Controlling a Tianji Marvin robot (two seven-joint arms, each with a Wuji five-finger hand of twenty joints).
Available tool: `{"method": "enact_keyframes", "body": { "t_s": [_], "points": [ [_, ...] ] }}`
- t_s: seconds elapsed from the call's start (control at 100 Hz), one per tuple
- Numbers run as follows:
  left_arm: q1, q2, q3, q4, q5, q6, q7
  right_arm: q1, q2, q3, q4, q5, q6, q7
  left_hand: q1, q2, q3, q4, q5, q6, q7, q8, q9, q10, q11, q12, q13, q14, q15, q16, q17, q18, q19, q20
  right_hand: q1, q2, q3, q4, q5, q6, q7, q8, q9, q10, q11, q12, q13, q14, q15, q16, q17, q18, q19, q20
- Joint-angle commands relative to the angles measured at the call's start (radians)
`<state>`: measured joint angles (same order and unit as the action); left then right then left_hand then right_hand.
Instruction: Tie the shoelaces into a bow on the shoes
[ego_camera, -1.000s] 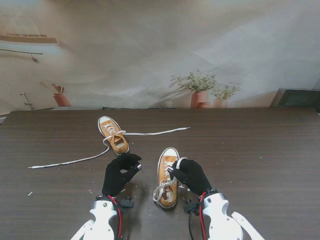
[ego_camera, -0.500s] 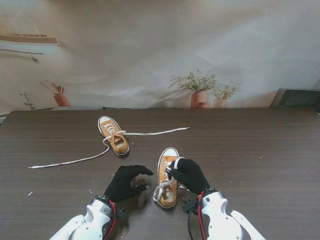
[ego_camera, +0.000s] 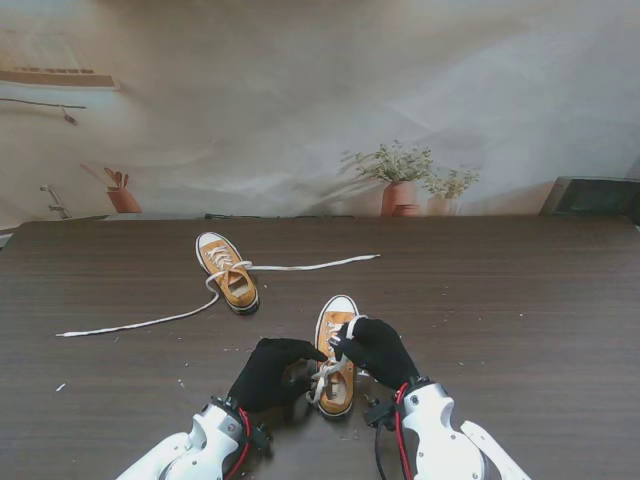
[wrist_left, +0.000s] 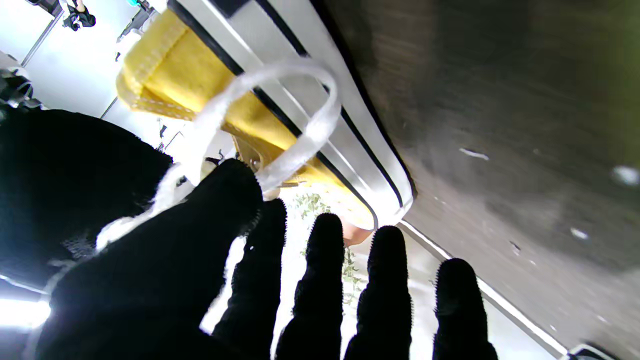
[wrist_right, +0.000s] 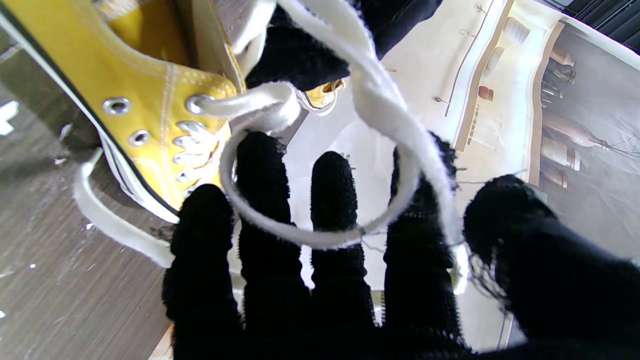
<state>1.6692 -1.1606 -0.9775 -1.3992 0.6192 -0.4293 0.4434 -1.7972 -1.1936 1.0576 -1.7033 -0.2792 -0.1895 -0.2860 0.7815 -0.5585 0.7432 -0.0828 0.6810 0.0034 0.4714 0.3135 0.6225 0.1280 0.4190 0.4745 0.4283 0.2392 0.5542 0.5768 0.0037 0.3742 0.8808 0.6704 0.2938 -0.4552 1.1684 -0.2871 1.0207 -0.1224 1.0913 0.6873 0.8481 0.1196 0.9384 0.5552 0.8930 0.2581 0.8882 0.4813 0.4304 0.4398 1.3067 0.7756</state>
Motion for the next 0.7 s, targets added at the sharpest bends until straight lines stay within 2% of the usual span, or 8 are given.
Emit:
{"method": "enact_keyframes", "body": {
  "t_s": [0.0,0.05,0.09,0.16,0.29,0.49,0.58,0.69],
  "points": [
    [-0.009,-0.014,0.009,-0.003,-0.012,0.011,-0.027,0.0,0.003,-0.002,-0.002,-0.001,-0.003,0.013,0.034,0.033,-0.033,-0.023,0.021,-0.086,0.022,0.0,0.015,-0.02,0.012,0.0,0.02,-0.002,0.022,-0.003,-0.001,-0.048,0.019,0.025,0.005,0.004,0.004,0.01,0.029,-0.002,0.003,0.018,0.027,-0.009,-0.012,-0.01,0.025,-0.019,-0.004,-0.005,0.006,-0.005,-0.001,-0.009],
    [-0.014,-0.017,0.02,-0.001,-0.023,0.017,-0.029,0.0,0.003,-0.003,-0.003,-0.002,-0.002,0.013,0.127,0.077,-0.172,-0.028,0.046,-0.103,0.06,-0.002,0.028,-0.02,0.017,0.002,0.021,0.0,0.025,-0.003,-0.002,-0.05,0.023,0.025,0.004,0.004,0.004,0.01,0.029,-0.002,0.003,0.018,0.029,-0.008,-0.011,-0.01,0.025,-0.019,-0.004,-0.005,0.007,-0.007,0.0,-0.009],
    [-0.018,-0.019,0.028,0.0,-0.03,0.021,-0.03,-0.001,0.003,-0.002,-0.003,-0.002,-0.002,0.014,0.247,0.143,-0.37,0.013,0.064,-0.117,0.126,-0.027,0.04,-0.02,0.021,0.003,0.023,0.001,0.029,-0.004,-0.004,-0.051,0.027,0.024,0.003,0.005,0.004,0.01,0.029,-0.002,0.003,0.018,0.029,-0.009,-0.011,-0.01,0.025,-0.019,-0.004,-0.005,0.008,-0.007,0.0,-0.009],
    [-0.025,-0.02,0.038,0.002,-0.033,0.029,-0.029,-0.002,0.004,-0.001,-0.004,-0.001,-0.003,0.015,0.322,0.214,-0.488,0.033,0.109,-0.108,0.207,-0.04,0.061,-0.021,0.028,0.005,0.027,0.002,0.033,-0.005,-0.002,-0.048,0.035,0.025,-0.001,0.001,0.006,0.008,0.026,-0.014,0.005,0.021,0.031,-0.005,-0.013,-0.01,0.023,-0.017,-0.006,-0.005,0.005,-0.006,-0.002,-0.01],
    [-0.031,-0.019,0.046,0.003,-0.025,0.038,-0.03,-0.006,0.004,0.001,-0.005,0.007,-0.011,0.019,0.355,0.239,-0.528,0.041,0.113,-0.097,0.315,-0.009,0.079,-0.017,0.028,0.071,0.033,0.004,0.039,-0.005,0.001,-0.045,0.042,0.024,-0.016,-0.014,0.018,-0.007,0.022,-0.067,-0.024,-0.004,0.042,0.002,-0.022,-0.013,0.015,-0.004,-0.014,-0.007,-0.01,0.003,-0.012,-0.013],
    [-0.02,-0.017,0.032,0.002,-0.01,0.039,-0.016,-0.009,0.003,0.001,0.003,0.039,-0.037,0.027,0.354,0.229,-0.5,0.036,0.108,-0.061,0.398,0.024,0.118,-0.024,0.012,0.122,0.044,0.012,0.04,-0.008,0.007,-0.036,0.049,0.022,0.058,0.058,-0.102,-0.006,-0.078,-0.058,-0.139,-0.259,0.033,0.038,-0.08,-0.03,-0.026,0.038,-0.049,0.002,-0.064,0.032,-0.055,0.0],
    [-0.011,-0.016,0.022,-0.002,-0.001,0.038,-0.01,-0.01,0.002,0.003,0.005,0.034,-0.041,0.021,0.353,0.237,-0.499,0.034,0.095,-0.064,0.408,0.043,0.116,-0.024,0.007,0.126,0.045,0.009,0.039,-0.009,0.007,-0.036,0.05,0.021,0.116,0.017,-0.126,-0.008,-0.138,-0.037,-0.135,-0.355,0.025,0.041,-0.078,-0.029,-0.027,0.037,-0.047,0.006,-0.062,0.034,-0.058,0.008],
    [-0.004,-0.015,0.011,-0.007,0.002,0.036,-0.007,-0.015,0.004,0.01,0.0,0.0,-0.038,0.011,0.353,0.251,-0.509,0.03,0.072,-0.071,0.426,0.078,0.111,-0.021,0.004,0.129,0.041,0.01,0.037,-0.01,0.005,-0.037,0.051,0.02,0.141,-0.044,-0.115,-0.013,-0.208,-0.036,-0.135,-0.4,0.029,0.036,-0.044,-0.014,-0.006,0.031,-0.024,0.013,-0.034,0.032,-0.036,0.014]
  ]
}}
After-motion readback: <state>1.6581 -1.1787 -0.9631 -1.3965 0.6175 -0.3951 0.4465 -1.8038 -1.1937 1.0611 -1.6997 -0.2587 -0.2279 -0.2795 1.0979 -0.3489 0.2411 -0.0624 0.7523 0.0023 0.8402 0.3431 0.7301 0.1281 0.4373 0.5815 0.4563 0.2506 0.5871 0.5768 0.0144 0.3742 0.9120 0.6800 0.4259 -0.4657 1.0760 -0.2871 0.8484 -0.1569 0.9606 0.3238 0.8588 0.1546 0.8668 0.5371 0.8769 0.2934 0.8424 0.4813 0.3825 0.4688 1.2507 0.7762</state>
